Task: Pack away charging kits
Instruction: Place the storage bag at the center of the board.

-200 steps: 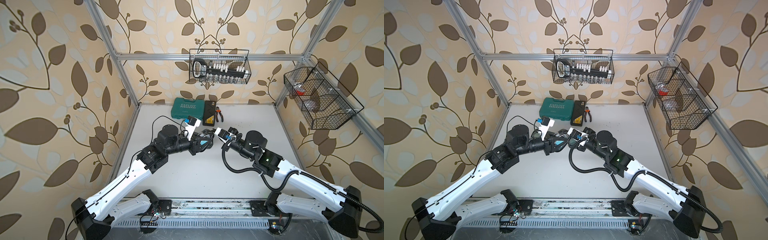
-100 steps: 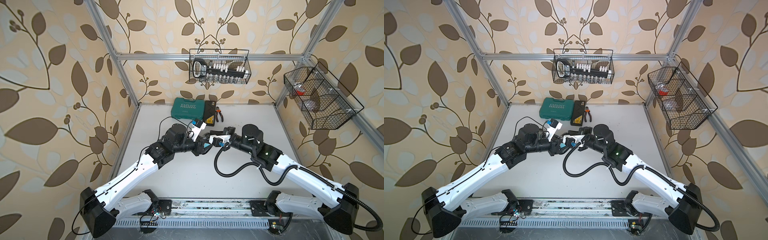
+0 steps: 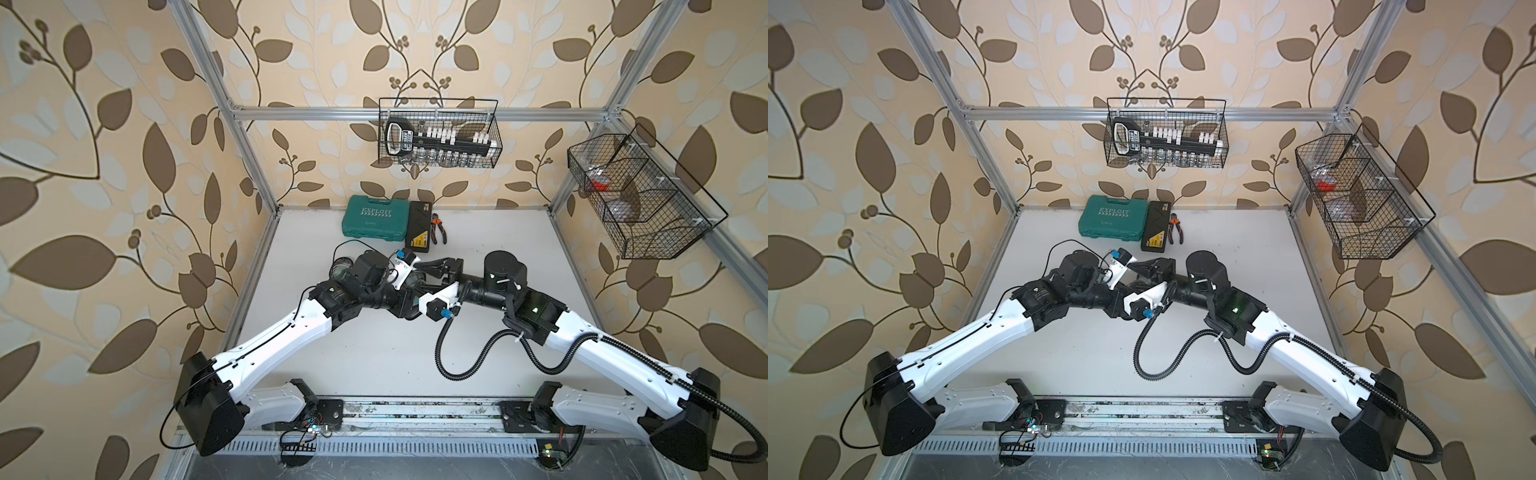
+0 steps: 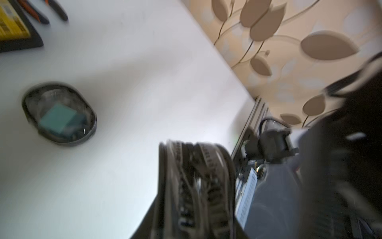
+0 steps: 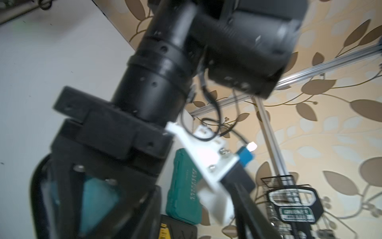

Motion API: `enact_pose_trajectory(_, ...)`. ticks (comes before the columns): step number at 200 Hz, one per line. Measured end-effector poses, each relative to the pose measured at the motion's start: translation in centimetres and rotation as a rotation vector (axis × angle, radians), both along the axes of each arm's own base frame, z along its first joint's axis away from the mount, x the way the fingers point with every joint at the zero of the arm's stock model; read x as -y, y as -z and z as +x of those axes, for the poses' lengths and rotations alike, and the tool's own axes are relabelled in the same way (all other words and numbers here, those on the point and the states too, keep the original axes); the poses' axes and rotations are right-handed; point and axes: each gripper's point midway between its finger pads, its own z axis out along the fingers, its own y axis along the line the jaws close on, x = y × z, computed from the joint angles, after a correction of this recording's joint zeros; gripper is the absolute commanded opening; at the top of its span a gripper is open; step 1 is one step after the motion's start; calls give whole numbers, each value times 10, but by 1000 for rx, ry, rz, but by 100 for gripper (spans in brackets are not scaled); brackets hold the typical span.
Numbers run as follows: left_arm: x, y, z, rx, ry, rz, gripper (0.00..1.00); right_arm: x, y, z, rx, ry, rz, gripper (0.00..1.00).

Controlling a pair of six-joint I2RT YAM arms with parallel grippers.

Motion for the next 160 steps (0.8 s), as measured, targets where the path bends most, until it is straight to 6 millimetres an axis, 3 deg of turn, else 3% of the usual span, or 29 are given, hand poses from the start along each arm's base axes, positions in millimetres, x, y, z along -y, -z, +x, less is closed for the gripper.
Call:
enact_pose_trajectory(21,-1,6,22,-6,-119,-11,0,11,2,-22,-34,-23,80,100)
enact_pose_trajectory(61,-3,-20,60,-12,-335,-201,0,46,63,-54,-267,8,224,100)
enact_pose_trajectory(74,0,-21,68,-37,-378,-281,0,56,71,-56,-356,54,301,100)
enact_pose_trajectory(97,14,4,81,-121,-436,-383,0,92,39,-30,-455,274,569,100)
enact_pose_trajectory(121,48,58,83,-216,-476,-362,0,163,-6,1,-454,582,944,100)
enact_pose_trajectory(139,84,95,65,-270,-458,-310,0,213,-17,9,-428,751,1146,99)
enact_pose_trajectory(160,124,114,60,-306,-430,-313,0,257,-12,18,-403,914,1298,99)
